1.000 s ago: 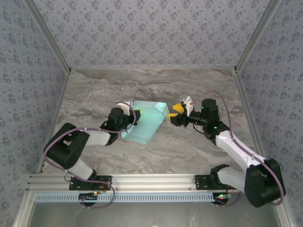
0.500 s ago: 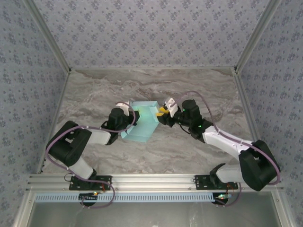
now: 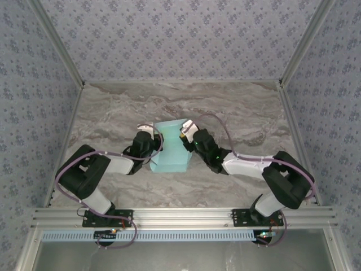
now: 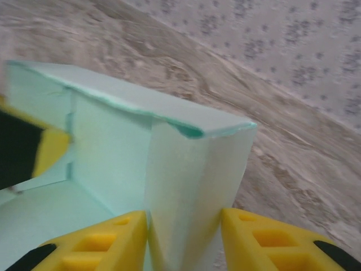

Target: Fold the paper box

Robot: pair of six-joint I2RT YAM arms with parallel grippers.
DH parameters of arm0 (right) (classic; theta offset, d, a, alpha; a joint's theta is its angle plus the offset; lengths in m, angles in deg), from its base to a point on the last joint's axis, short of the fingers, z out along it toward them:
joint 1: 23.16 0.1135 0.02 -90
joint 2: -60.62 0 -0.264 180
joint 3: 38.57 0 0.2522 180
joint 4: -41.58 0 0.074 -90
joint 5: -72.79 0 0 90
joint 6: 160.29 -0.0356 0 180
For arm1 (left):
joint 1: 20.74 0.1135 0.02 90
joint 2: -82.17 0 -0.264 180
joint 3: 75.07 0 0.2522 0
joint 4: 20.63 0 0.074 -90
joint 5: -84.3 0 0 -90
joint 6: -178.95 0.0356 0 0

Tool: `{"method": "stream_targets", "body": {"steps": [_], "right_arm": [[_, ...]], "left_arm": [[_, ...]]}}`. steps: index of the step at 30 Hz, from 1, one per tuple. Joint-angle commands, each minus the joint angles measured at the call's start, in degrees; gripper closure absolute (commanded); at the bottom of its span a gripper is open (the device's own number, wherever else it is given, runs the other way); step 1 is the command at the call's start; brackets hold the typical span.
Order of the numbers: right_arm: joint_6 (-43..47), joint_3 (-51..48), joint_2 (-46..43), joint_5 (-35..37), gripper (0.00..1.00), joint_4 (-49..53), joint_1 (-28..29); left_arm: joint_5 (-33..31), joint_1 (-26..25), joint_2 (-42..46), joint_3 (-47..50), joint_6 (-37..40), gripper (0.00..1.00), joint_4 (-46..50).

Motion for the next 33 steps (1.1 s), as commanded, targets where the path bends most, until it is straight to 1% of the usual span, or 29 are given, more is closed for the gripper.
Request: {"method": "stream_targets", "body": {"steps": [1, 5, 11, 14, 17, 19, 20, 22, 24, 25, 27, 28, 30, 31, 33], "right_arm": [[-0.2, 4.9, 3.4, 11.6, 0.6, 0.2, 1.7], [-2.4, 7.9, 7.8, 16.5, 0.67, -0.2, 1.7], [-7.4, 10.5, 13.5, 20.4, 0.77, -2.4, 1.1], [-8.2, 11.8, 16.6, 23.4, 0.83, -3.9, 1.9], [-7.5, 13.2, 19.8, 29.5, 0.84, -6.5, 3.3], [-10.2, 12.6, 21.2, 31.8, 0.88, -9.5, 3.3], [-11.7, 12.2, 21.4, 31.6, 0.89, -9.8, 3.1], [-14.4, 12.5, 21.4, 29.2, 0.89, -7.0, 2.2], [-14.5, 11.4, 20.5, 23.9, 0.87, -7.7, 1.2], [-13.9, 10.7, 19.7, 20.6, 0.83, -7.9, 0.7], [-11.9, 9.0, 17.8, 14.6, 0.71, -8.1, -0.1], [-10.7, 7.7, 16.7, 11.5, 0.67, -9.1, -0.5], [-10.6, 5.7, 14.1, 7.5, 0.65, -8.4, -1.1], [-10.2, 4.1, 12.5, 4.3, 0.64, -8.4, -1.7], [-10.2, 2.0, 9.7, 1.3, 0.6, -8.5, -2.1]], "left_arm": [[-1.7, -3.6, 3.6, -1.3, 2.4, 1.0, -0.7], [-5.5, -5.3, 4.1, -1.2, 1.1, 1.0, 0.0], [-9.1, -6.8, 4.6, -1.4, 0.2, 1.0, 1.4], [-10.3, -7.6, 4.4, -1.7, -0.3, 1.0, 1.6], [-10.8, -8.2, 4.1, -2.0, -0.7, 1.0, 1.8], [-11.3, -8.4, 4.1, -2.0, -1.2, 1.0, 1.9], [-11.4, -8.3, 4.1, -2.0, -1.4, 1.0, 1.9], [-12.1, -8.4, 4.1, -1.9, -1.7, 1.0, 2.3], [-12.9, -8.4, 4.2, -2.0, -2.0, 1.0, 2.8], [-13.4, -8.4, 4.2, -2.1, -2.2, 1.0, 3.3], [-14.7, -8.3, 4.1, -2.5, -2.6, 1.0, 4.3], [-15.2, -8.3, 4.3, -2.7, -2.8, 1.0, 4.8], [-15.7, -8.3, 4.4, -3.1, -2.8, 1.0, 5.7], [-15.8, -8.3, 4.4, -3.2, -2.5, 1.0, 5.8], [-15.9, -8.3, 4.4, -3.2, -2.4, 1.0, 6.0]]}}
